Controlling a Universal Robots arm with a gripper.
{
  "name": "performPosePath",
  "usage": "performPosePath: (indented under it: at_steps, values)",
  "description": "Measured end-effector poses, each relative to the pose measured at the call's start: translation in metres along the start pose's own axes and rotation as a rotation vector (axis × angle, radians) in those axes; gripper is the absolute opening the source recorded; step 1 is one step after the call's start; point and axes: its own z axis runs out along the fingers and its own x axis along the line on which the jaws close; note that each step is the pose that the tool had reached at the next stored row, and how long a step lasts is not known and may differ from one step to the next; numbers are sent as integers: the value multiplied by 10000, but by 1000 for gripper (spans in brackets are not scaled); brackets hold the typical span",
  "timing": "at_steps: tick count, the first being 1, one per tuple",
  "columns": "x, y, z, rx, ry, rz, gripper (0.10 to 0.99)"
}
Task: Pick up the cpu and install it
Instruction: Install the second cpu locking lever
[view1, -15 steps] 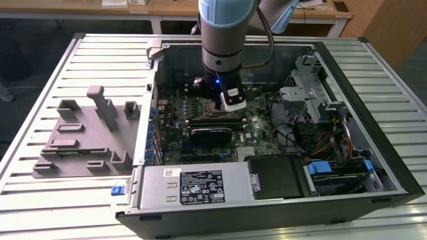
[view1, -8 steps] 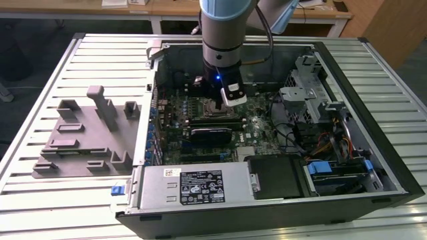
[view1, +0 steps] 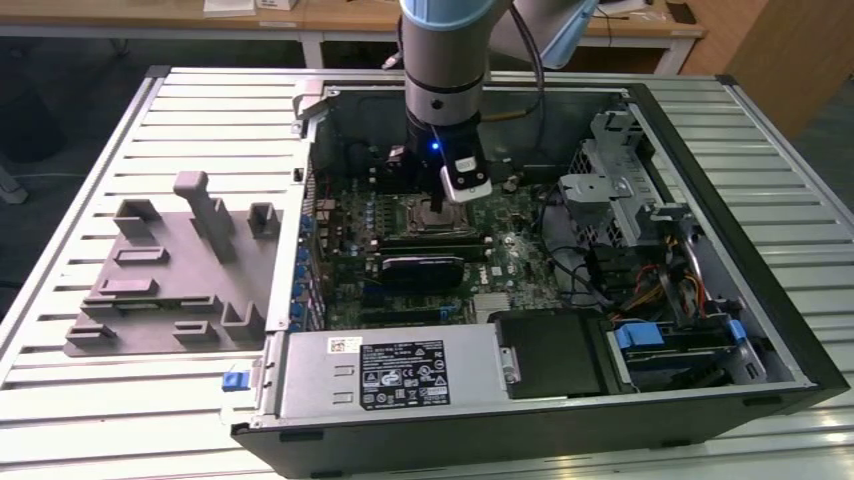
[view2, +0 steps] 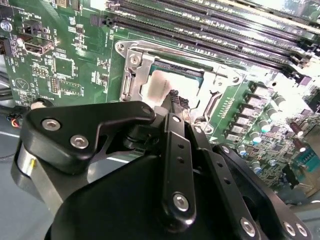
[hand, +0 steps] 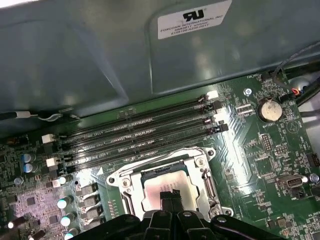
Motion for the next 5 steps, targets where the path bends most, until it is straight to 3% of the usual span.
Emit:
performPosePath:
  at_steps: [5]
  values:
    - [0, 0, 0, 3, -1, 1, 106]
